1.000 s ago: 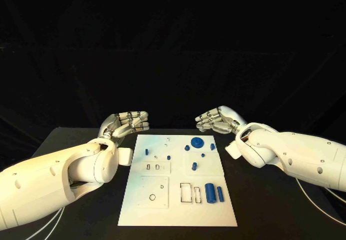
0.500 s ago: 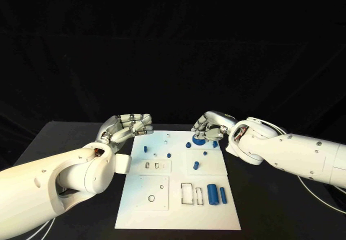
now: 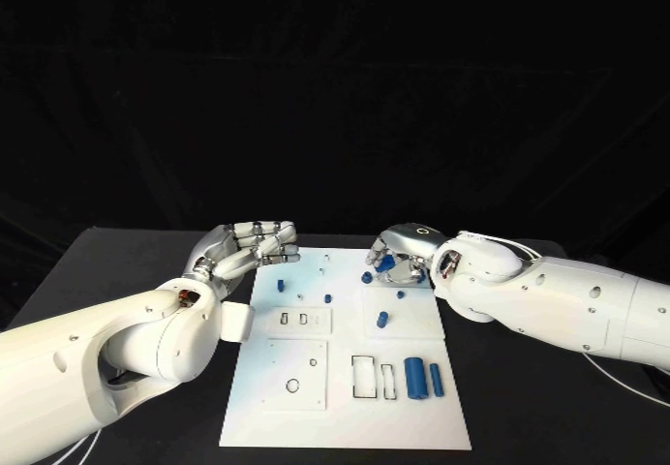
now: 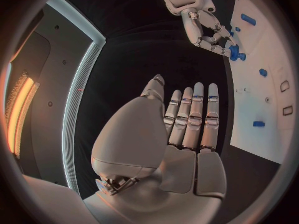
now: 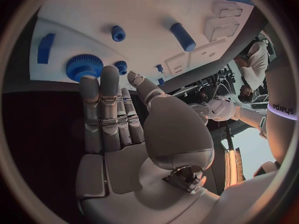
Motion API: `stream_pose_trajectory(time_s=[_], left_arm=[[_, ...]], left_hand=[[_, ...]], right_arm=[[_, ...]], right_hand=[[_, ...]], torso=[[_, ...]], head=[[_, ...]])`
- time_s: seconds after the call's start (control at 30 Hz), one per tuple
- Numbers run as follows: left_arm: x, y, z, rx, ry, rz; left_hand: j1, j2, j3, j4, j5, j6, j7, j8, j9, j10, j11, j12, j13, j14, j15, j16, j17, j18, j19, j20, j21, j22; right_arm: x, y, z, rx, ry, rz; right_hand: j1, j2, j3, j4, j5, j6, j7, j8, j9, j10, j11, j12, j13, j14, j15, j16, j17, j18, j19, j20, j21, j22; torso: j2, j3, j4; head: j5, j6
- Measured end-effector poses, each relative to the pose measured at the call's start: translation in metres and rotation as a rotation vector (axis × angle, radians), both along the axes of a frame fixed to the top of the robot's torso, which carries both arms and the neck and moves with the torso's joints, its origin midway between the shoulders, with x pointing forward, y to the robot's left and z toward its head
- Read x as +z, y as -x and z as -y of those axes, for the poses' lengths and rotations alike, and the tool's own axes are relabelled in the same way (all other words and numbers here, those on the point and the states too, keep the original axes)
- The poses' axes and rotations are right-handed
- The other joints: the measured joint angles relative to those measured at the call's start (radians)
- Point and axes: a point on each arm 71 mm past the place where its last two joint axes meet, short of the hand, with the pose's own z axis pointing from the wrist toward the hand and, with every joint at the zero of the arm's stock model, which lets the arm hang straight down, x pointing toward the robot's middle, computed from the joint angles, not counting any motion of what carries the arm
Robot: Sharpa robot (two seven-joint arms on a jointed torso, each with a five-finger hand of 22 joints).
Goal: Assemble the parts on the task board
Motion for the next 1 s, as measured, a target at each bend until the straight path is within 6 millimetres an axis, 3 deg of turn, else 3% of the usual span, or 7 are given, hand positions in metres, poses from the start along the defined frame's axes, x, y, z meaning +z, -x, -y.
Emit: stream_pose_trajectory(time_s=[0.1, 0.13, 0.37, 0.47, 0.57, 0.9, 1.0], left_arm=[[0.002, 0.001, 0.001, -0.005, 0.001, 0.002], [0.002, 0.001, 0.001, -0.006, 0.001, 0.002], [0.005, 0.002, 0.000, -0.009, 0.001, 0.006], [0.007, 0.002, 0.000, -0.010, 0.001, 0.008], [0.008, 0.002, 0.000, -0.011, 0.001, 0.009], [0.010, 0.002, 0.000, -0.013, 0.001, 0.012], [0.011, 0.001, 0.000, -0.014, 0.000, 0.013]], left_hand=[[0.000, 0.000, 0.000, 0.000, 0.000, 0.000, 0.000, 0.000, 0.000, 0.000, 0.000, 0.000, 0.000, 0.000, 0.000, 0.000, 0.000, 0.000, 0.000, 0.000, 0.000, 0.000], [0.000, 0.000, 0.000, 0.000, 0.000, 0.000, 0.000, 0.000, -0.001, -0.002, 0.002, -0.002, 0.000, 0.000, 0.000, -0.002, 0.000, 0.000, 0.000, 0.000, 0.000, 0.000], [0.000, 0.000, 0.000, 0.000, 0.000, 0.000, 0.000, -0.004, -0.001, -0.004, 0.004, -0.006, -0.001, -0.004, 0.004, -0.006, 0.000, 0.000, 0.000, 0.000, 0.000, 0.000], [0.000, 0.000, 0.000, 0.000, 0.000, 0.000, 0.000, -0.004, -0.001, -0.004, 0.004, -0.006, -0.001, -0.004, 0.004, -0.006, 0.000, 0.000, 0.000, 0.000, 0.000, 0.000], [0.000, 0.000, 0.000, 0.000, 0.000, 0.000, 0.000, -0.004, -0.001, -0.004, 0.004, -0.006, -0.001, -0.004, 0.004, -0.006, 0.000, 0.000, 0.000, 0.000, 0.000, 0.000], [0.000, 0.000, 0.000, 0.000, 0.000, 0.000, 0.000, -0.004, -0.001, -0.004, 0.004, -0.006, -0.001, -0.004, 0.004, -0.006, 0.000, 0.000, 0.000, 0.000, 0.000, 0.000], [0.000, 0.000, 0.000, 0.000, 0.000, 0.000, 0.000, -0.004, -0.001, -0.004, 0.004, -0.006, -0.001, -0.004, 0.004, -0.006, 0.000, 0.000, 0.000, 0.000, 0.000, 0.000]], right_arm=[[-0.001, -0.001, -0.002, -0.002, 0.024, 0.007], [-0.001, -0.001, -0.002, -0.002, 0.030, 0.008], [-0.002, -0.003, -0.008, -0.002, 0.061, 0.015], [-0.003, -0.004, -0.009, -0.002, 0.070, 0.016], [-0.003, -0.005, -0.010, -0.003, 0.078, 0.017], [-0.004, -0.007, -0.014, -0.002, 0.093, 0.014], [-0.005, -0.008, -0.014, -0.003, 0.098, 0.011]], right_hand=[[0.000, 0.000, 0.004, 0.007, 0.000, 0.000, 0.000, 0.000, 0.001, -0.009, 0.002, 0.008, 0.005, 0.000, 0.000, 0.099, 0.090, -0.003, 0.034, 0.002, 0.058, 0.083], [0.000, 0.000, 0.006, 0.009, 0.000, 0.000, 0.000, 0.000, 0.002, -0.009, 0.002, 0.013, 0.007, 0.000, 0.000, 0.141, 0.130, -0.016, 0.048, 0.002, 0.084, 0.118], [0.004, -0.004, 0.022, 0.025, 0.000, 0.000, 0.000, 0.000, 0.005, -0.012, -0.002, 0.027, 0.015, 0.000, 0.000, 0.370, 0.340, -0.047, 0.129, 0.004, 0.222, 0.320], [0.004, -0.004, 0.028, 0.030, 0.000, 0.000, 0.000, 0.000, 0.005, -0.012, -0.002, 0.033, 0.015, 0.000, 0.000, 0.430, 0.396, -0.047, 0.152, 0.005, 0.259, 0.376], [0.004, -0.004, 0.035, 0.031, 0.000, 0.000, 0.000, 0.000, 0.007, -0.012, -0.002, 0.033, 0.016, 0.000, 0.000, 0.468, 0.431, -0.062, 0.164, 0.004, 0.283, 0.412], [0.004, -0.004, 0.061, 0.041, 0.000, 0.011, 0.001, 0.004, 0.011, 0.020, -0.005, 0.044, 0.017, 0.000, 0.000, 0.543, 0.503, -0.063, 0.199, 0.003, 0.335, 0.494], [0.004, -0.004, 0.068, 0.042, 0.000, 0.015, 0.003, 0.004, 0.013, 0.029, -0.007, 0.048, 0.018, 0.000, 0.000, 0.554, 0.514, -0.077, 0.206, 0.004, 0.343, 0.508]], torso=[[0.005, -0.0013, 0.0016], [0.006, -0.0020, 0.0022], [0.012, -0.0038, 0.0053], [0.013, -0.0043, 0.0066], [0.014, -0.0052, 0.0079], [0.017, -0.0056, 0.0099], [0.018, -0.0058, 0.0100]], head=[[-0.001, 0.000], [-0.002, -0.001], [-0.006, -0.003], [-0.007, -0.004], [-0.008, -0.005], [-0.009, -0.007], [-0.008, -0.007]])
